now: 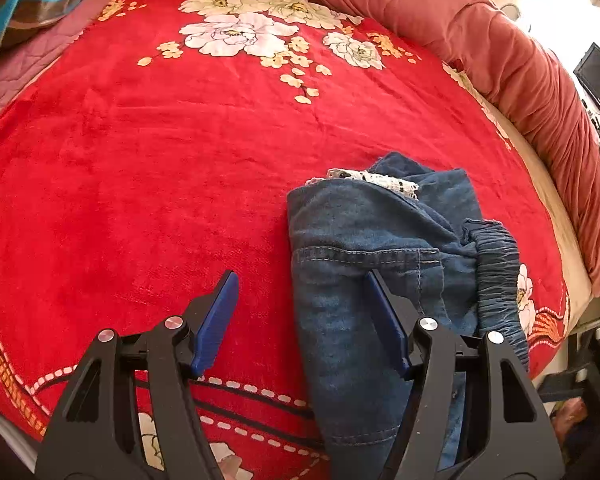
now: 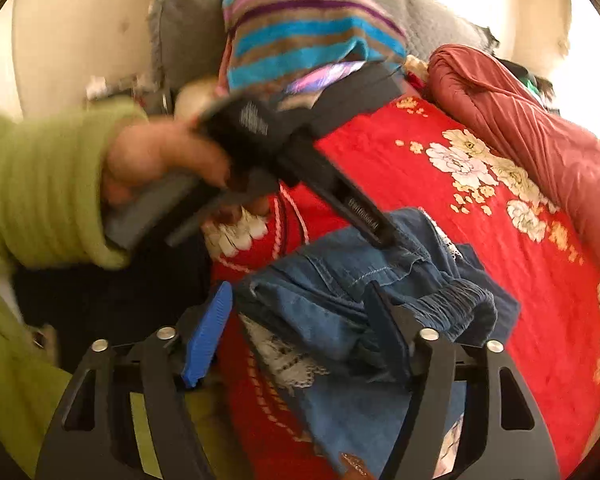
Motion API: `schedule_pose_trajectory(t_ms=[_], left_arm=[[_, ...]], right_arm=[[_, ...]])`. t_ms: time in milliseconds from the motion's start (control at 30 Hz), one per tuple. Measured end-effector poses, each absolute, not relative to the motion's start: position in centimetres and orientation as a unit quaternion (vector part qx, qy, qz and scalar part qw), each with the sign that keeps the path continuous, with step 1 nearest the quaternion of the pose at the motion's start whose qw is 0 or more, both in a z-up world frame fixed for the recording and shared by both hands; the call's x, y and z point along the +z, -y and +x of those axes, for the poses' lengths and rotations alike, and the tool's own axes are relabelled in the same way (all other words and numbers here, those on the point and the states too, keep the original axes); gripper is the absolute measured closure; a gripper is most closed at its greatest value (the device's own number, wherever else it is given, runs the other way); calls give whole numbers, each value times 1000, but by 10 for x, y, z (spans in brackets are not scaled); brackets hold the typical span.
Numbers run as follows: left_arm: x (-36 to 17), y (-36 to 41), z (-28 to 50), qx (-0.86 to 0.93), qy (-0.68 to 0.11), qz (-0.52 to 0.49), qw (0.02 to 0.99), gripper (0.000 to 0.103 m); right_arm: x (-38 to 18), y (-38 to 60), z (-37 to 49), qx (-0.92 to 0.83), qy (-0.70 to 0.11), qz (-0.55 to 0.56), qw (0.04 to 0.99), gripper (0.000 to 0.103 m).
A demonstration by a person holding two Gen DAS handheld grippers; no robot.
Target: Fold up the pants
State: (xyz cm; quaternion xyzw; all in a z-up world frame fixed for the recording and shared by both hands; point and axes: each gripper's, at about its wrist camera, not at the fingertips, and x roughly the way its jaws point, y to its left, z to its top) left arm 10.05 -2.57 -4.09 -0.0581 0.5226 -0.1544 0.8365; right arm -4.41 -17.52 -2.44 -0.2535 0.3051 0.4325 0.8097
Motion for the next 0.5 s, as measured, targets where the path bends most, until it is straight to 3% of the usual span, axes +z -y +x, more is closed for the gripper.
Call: schedule_pose_trajectory(t_ms=[67,200,267,500], left_arm=[[-41,26,100,-154,-523,-57,836,46],[-42,27,101,-153,-524,-57,836,46],[-43,27,101,-152,-524,-59,836,46],[-44,25,101,-153,-523,-66,836,46]], right_arm=[[-34,165,-44,428,-302,-286,803,45],[-56,149,-35,443,-326,-311,775,84],[-55,149,-34,463,-341,-297,762,94],[-49,170,-42,474,-369,-263,756,97]])
